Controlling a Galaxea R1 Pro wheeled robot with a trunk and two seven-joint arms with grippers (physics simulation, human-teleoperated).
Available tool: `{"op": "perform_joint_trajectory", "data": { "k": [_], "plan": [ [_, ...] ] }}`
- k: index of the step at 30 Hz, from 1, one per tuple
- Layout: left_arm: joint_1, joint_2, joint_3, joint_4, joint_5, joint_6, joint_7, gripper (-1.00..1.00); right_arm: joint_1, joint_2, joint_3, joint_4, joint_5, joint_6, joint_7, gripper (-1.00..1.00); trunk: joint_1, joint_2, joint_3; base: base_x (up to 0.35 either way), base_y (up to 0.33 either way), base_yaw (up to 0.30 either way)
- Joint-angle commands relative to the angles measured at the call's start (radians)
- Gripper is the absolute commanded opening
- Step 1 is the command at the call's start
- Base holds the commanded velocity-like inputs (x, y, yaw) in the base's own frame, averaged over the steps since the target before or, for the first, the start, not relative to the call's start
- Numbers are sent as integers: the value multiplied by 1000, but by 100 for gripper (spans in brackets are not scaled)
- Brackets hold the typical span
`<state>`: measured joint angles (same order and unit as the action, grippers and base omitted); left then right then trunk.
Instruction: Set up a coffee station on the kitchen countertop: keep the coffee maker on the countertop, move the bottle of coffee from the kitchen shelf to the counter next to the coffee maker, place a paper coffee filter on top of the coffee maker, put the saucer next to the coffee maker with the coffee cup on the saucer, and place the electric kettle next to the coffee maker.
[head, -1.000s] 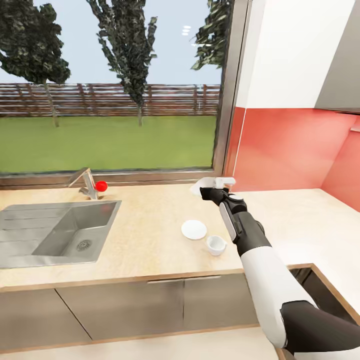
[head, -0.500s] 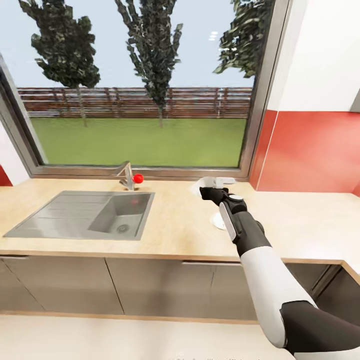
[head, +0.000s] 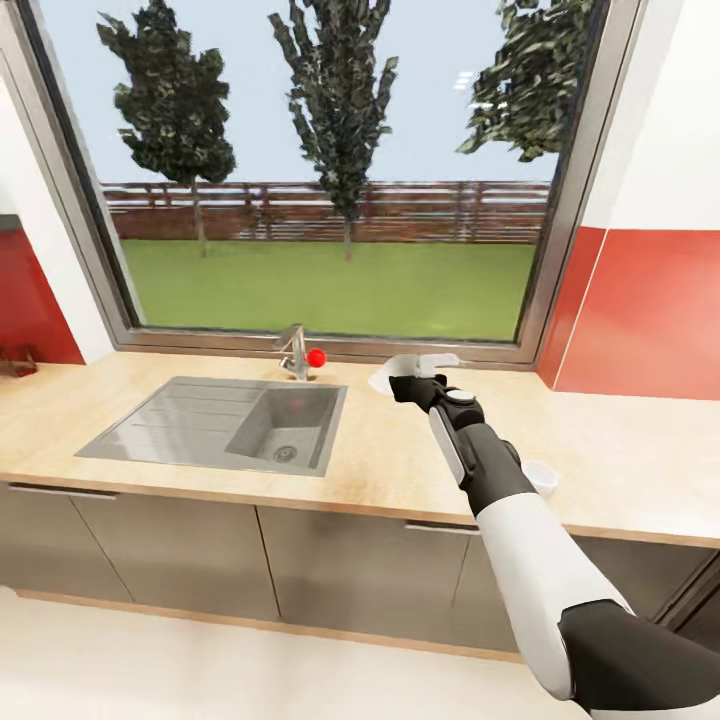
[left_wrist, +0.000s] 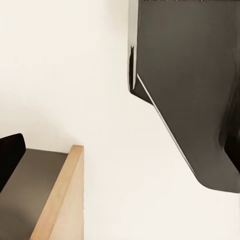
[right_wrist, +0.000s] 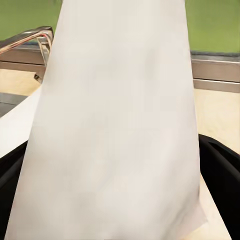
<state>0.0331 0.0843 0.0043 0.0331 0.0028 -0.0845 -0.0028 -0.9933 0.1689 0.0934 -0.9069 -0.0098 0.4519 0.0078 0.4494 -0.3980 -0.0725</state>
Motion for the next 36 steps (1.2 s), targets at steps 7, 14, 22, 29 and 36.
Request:
{"op": "perform_joint_trajectory", "data": {
  "k": [7, 14, 22, 29, 36],
  "plan": [
    [-1, 0, 0, 1, -1, -6, 0, 100, 0, 0, 0, -2, -1, 6, 0, -100, 1, -2, -2, 0, 0, 5],
    [-1, -1, -1, 1, -1, -7, 0, 100, 1, 0, 0, -3, -1, 5, 1, -100, 1, -2, -2, 0, 0, 165],
    [-1, -2, -1, 1, -1, -8, 0, 100, 1, 0, 0, -3, -1, 5, 1, -100, 1, -2, 0, 0, 0, 253],
    [-1, -2, -1, 1, -1, -8, 0, 100, 2, 0, 0, -3, -1, 5, 1, -100, 1, -2, 4, 0, 0, 261],
    [-1, -2, -1, 1, -1, -8, 0, 100, 2, 0, 0, -2, -1, 5, 1, -100, 1, -2, 5, 0, 0, 275]
  ]
}}
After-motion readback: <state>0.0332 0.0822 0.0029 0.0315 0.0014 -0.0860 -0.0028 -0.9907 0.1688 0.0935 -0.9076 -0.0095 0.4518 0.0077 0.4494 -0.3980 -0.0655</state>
